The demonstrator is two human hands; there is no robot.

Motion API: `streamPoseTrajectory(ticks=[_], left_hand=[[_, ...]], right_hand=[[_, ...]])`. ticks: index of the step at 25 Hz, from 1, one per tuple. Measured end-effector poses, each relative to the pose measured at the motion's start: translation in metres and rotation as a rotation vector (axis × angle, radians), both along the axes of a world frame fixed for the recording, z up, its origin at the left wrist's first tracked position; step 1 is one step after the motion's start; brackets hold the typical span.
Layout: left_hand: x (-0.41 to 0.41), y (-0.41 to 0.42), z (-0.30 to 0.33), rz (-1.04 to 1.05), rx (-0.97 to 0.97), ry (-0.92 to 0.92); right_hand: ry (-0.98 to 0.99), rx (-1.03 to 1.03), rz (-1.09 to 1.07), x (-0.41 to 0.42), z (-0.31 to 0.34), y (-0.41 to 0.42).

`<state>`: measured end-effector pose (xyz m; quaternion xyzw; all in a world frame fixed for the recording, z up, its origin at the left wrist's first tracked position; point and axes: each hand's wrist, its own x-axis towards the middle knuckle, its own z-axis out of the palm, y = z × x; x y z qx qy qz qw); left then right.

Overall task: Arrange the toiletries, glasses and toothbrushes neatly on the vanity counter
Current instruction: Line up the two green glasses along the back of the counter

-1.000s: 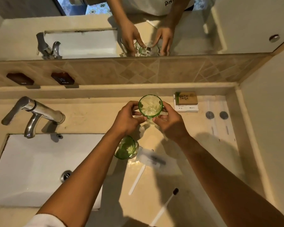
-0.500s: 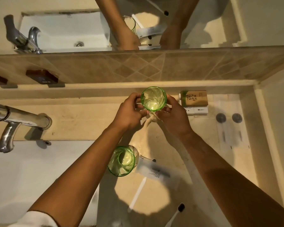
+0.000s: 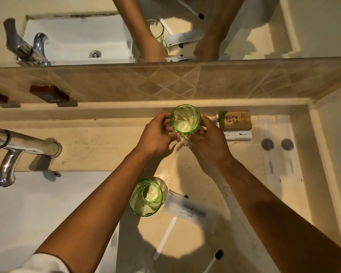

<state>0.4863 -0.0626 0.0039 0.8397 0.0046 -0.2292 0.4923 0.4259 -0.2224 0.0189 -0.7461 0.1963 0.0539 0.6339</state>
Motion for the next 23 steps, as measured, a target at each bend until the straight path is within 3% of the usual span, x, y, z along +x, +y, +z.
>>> streamPoseTrajectory(ticks=[10,23], left_hand=[[0.001,0.007,0.002,-0.017,0.031,-0.01],[-0.001,0.014,0.012,0.011,0.034,0.032]], right_hand=[[-0.008,-0.044,0.0,0.002,-0.006,0.006],[0.025,-0.271,0.109,0.006,-0.013,0.014]])
